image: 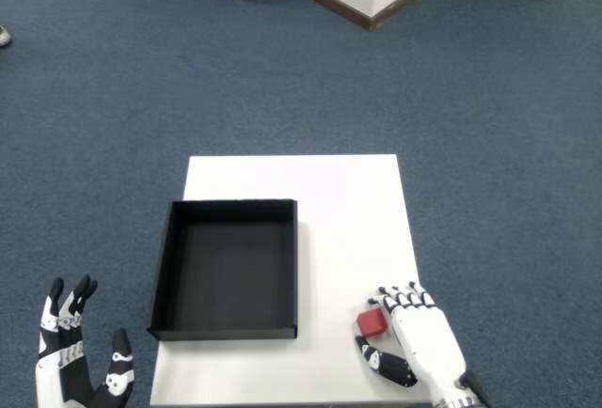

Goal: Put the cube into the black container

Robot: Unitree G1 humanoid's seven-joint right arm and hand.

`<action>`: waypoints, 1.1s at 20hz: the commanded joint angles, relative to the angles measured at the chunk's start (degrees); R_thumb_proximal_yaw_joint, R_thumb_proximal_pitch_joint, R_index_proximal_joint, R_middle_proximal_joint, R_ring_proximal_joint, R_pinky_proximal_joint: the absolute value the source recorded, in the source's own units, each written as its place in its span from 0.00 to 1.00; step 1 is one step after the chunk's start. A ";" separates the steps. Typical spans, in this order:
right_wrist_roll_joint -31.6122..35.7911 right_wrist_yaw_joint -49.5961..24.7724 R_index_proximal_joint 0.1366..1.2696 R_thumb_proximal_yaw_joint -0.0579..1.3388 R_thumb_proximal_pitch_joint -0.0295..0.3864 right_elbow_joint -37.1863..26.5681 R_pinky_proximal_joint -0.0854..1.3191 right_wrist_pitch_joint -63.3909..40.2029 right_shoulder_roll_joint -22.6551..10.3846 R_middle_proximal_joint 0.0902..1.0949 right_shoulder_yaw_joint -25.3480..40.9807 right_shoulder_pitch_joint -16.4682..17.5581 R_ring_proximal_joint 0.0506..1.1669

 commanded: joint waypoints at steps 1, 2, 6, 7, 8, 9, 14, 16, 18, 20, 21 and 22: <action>1.14 2.53 0.28 0.62 0.06 1.21 0.12 0.94 -2.10 0.18 -0.64 -0.09 0.20; 1.17 2.64 0.28 0.62 0.06 1.22 0.12 0.96 -2.09 0.18 -0.67 0.03 0.20; 1.30 3.42 0.28 0.62 0.06 1.31 0.12 1.38 -2.06 0.18 -0.83 0.29 0.20; 1.33 3.63 0.28 0.62 0.06 1.32 0.12 1.53 -2.05 0.18 -0.89 0.31 0.20; 1.37 3.77 0.28 0.63 0.06 1.33 0.12 1.62 -2.05 0.18 -0.94 0.34 0.20; 1.40 3.85 0.28 0.63 0.06 1.32 0.13 1.67 -2.06 0.18 -0.98 0.40 0.20; 1.45 4.14 0.29 0.63 0.06 1.22 0.13 1.75 -2.37 0.18 -1.14 0.36 0.20; 1.27 3.95 0.29 0.63 0.06 1.07 0.13 1.64 -2.36 0.18 -1.06 0.48 0.20; 1.11 3.92 0.29 0.63 0.05 1.08 0.13 1.69 -2.37 0.18 -0.99 0.65 0.20; 0.98 4.17 0.29 0.62 0.05 1.13 0.13 1.90 -2.35 0.18 -0.95 0.76 0.20; 0.94 4.29 0.29 0.62 0.05 1.14 0.13 1.96 -2.35 0.18 -0.94 0.77 0.20; 0.90 4.41 0.29 0.62 0.05 1.15 0.13 2.00 -2.35 0.18 -0.93 0.85 0.20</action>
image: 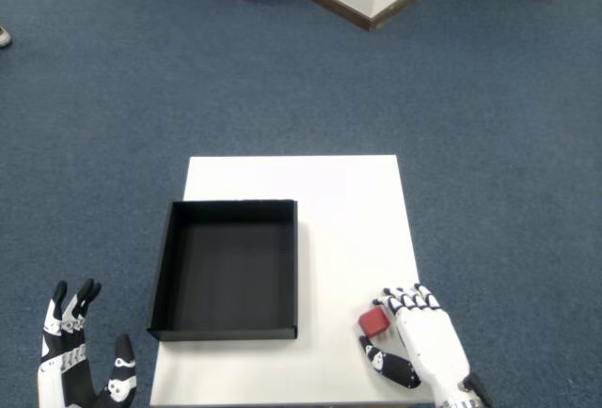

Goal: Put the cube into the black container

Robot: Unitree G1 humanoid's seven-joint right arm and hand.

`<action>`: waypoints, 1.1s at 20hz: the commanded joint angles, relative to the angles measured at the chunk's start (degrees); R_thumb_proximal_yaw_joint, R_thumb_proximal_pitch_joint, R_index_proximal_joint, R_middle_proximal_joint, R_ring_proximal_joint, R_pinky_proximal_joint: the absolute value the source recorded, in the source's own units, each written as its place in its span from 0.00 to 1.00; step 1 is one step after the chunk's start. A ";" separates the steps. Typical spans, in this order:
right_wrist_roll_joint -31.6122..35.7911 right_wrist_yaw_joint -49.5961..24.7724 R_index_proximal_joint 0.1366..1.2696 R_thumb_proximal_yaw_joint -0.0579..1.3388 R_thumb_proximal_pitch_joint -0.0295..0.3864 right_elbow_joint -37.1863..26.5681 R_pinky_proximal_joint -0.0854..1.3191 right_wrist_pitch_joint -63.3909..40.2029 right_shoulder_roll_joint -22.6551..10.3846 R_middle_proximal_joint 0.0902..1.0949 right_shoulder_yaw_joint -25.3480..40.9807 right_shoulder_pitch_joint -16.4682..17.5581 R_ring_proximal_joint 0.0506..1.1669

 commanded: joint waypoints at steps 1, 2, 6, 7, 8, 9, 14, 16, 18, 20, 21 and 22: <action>0.69 4.41 0.29 0.62 0.05 1.31 0.12 2.13 -1.95 0.18 -0.02 0.25 0.19; 0.65 4.53 0.29 0.62 0.05 1.32 0.12 2.17 -1.93 0.18 -0.01 0.38 0.19; 0.45 5.02 0.28 0.61 0.04 1.37 0.13 2.57 -1.91 0.18 0.05 0.76 0.20; 0.44 5.23 0.28 0.61 0.04 1.41 0.13 2.73 -1.92 0.18 0.04 0.78 0.20; 0.46 5.51 0.28 0.61 0.04 1.48 0.13 2.91 -1.94 0.18 -0.01 0.85 0.20; 0.48 5.72 0.28 0.61 0.04 1.50 0.13 3.02 -1.98 0.18 -0.05 0.93 0.20; 0.53 5.70 0.29 0.61 0.04 1.32 0.13 2.87 -2.13 0.18 -0.16 1.38 0.20; 0.56 5.67 0.29 0.61 0.04 1.24 0.13 2.83 -2.15 0.18 -0.25 1.30 0.20; 0.62 5.74 0.30 0.61 0.04 1.24 0.12 2.87 -2.18 0.18 -0.40 1.20 0.20; 0.65 5.66 0.30 0.61 0.04 1.21 0.12 2.81 -2.24 0.19 -0.48 1.16 0.20; 0.63 5.62 0.31 0.60 0.05 1.20 0.12 2.80 -2.26 0.19 -0.50 1.10 0.20; 0.58 5.56 0.31 0.60 0.05 1.18 0.12 2.80 -2.29 0.19 -0.50 0.98 0.20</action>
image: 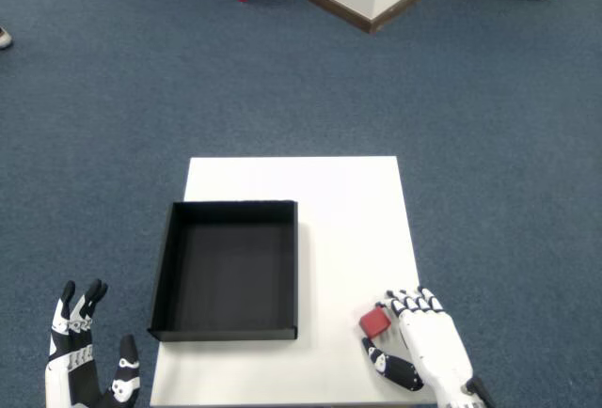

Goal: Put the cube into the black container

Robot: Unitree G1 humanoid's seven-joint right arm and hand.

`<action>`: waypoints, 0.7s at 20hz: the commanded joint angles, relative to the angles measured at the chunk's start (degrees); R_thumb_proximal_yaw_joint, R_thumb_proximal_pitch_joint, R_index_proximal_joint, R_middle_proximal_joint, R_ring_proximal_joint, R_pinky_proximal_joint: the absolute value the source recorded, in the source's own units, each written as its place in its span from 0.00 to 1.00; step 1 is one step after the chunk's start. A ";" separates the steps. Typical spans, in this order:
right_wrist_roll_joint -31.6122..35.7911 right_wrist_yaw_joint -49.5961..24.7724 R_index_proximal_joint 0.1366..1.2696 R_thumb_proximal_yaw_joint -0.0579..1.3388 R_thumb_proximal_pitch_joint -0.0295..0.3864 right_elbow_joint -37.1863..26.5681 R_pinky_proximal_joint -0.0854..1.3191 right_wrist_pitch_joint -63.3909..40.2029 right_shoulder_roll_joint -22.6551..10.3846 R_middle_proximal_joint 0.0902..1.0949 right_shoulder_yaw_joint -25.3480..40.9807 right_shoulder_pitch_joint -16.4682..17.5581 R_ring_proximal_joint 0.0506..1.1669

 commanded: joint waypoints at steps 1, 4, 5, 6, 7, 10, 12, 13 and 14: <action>0.51 5.23 0.32 0.60 0.05 1.62 0.12 2.79 -1.69 0.19 -0.11 -0.19 0.20; 0.23 4.95 0.33 0.60 0.05 1.59 0.12 2.89 -1.61 0.19 -0.04 -0.30 0.20; 0.17 4.93 0.33 0.60 0.05 1.60 0.12 2.97 -1.59 0.19 -0.02 -0.25 0.20; 0.12 4.94 0.33 0.60 0.05 1.62 0.12 3.06 -1.54 0.19 -0.01 -0.20 0.20; 0.08 4.99 0.34 0.60 0.06 1.63 0.12 3.16 -1.47 0.19 0.00 -0.18 0.20; 0.01 5.35 0.34 0.60 0.06 1.76 0.12 3.75 -1.20 0.19 -0.01 0.02 0.20; -0.09 5.28 0.36 0.59 0.06 1.76 0.12 4.05 -1.11 0.20 0.01 0.13 0.20; -0.14 5.15 0.38 0.59 0.07 1.74 0.12 4.10 -1.06 0.20 0.02 0.16 0.20; -0.22 4.88 0.40 0.59 0.07 1.68 0.12 4.15 -0.95 0.20 0.03 0.22 0.20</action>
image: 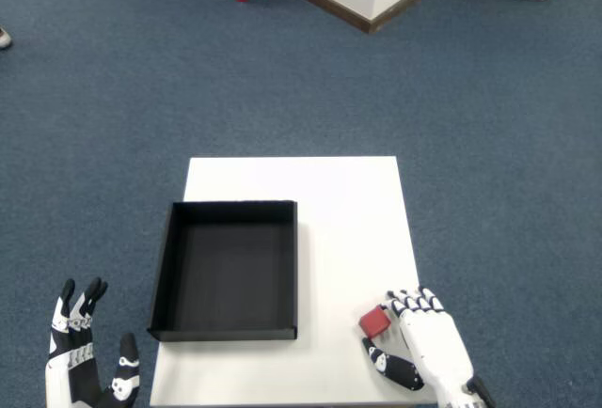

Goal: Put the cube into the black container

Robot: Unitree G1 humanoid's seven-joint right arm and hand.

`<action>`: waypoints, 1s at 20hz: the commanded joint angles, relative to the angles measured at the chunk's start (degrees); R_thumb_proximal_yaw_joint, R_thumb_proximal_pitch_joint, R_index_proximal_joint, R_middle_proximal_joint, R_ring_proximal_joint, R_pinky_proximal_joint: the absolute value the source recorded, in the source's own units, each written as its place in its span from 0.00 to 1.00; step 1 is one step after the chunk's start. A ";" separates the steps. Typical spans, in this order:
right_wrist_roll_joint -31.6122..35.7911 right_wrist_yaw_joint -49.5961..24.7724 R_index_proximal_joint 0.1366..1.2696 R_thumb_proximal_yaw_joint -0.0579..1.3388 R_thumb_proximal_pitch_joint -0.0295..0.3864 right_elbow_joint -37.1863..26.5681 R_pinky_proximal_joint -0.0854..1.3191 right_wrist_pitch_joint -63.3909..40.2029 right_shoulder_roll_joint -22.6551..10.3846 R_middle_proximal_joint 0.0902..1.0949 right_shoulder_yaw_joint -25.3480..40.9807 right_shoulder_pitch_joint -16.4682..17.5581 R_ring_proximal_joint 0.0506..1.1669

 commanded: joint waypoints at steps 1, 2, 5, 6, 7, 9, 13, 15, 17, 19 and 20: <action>-0.18 4.40 0.41 0.59 0.08 1.64 0.12 4.02 -0.86 0.20 0.08 0.26 0.20; -0.22 4.18 0.42 0.59 0.09 1.60 0.12 4.03 -0.70 0.20 0.09 0.29 0.20; -0.26 3.53 0.44 0.59 0.13 1.56 0.13 4.07 -0.35 0.21 0.07 0.55 0.21; -0.26 3.28 0.44 0.59 0.14 1.56 0.13 4.11 -0.25 0.21 0.05 0.64 0.21; -0.25 3.02 0.45 0.59 0.15 1.56 0.13 4.16 -0.16 0.21 0.01 0.72 0.22; -0.23 2.32 0.46 0.59 0.17 1.50 0.14 4.12 0.03 0.22 -0.06 0.88 0.22; -0.44 -0.12 0.62 0.62 0.25 0.88 0.15 3.21 0.41 0.23 -0.06 0.59 0.23; -0.34 -1.67 0.85 0.85 0.37 0.63 0.19 2.22 0.65 0.23 -0.25 0.75 0.23; 0.22 -2.95 0.88 0.94 0.42 0.46 0.20 0.32 0.80 0.25 -0.89 1.19 0.23; 0.37 -3.06 0.85 0.94 0.43 0.66 0.21 -0.57 0.91 0.25 -1.06 1.32 0.22; 0.33 -3.16 0.85 0.94 0.44 0.74 0.21 -0.91 0.95 0.24 -1.06 1.37 0.22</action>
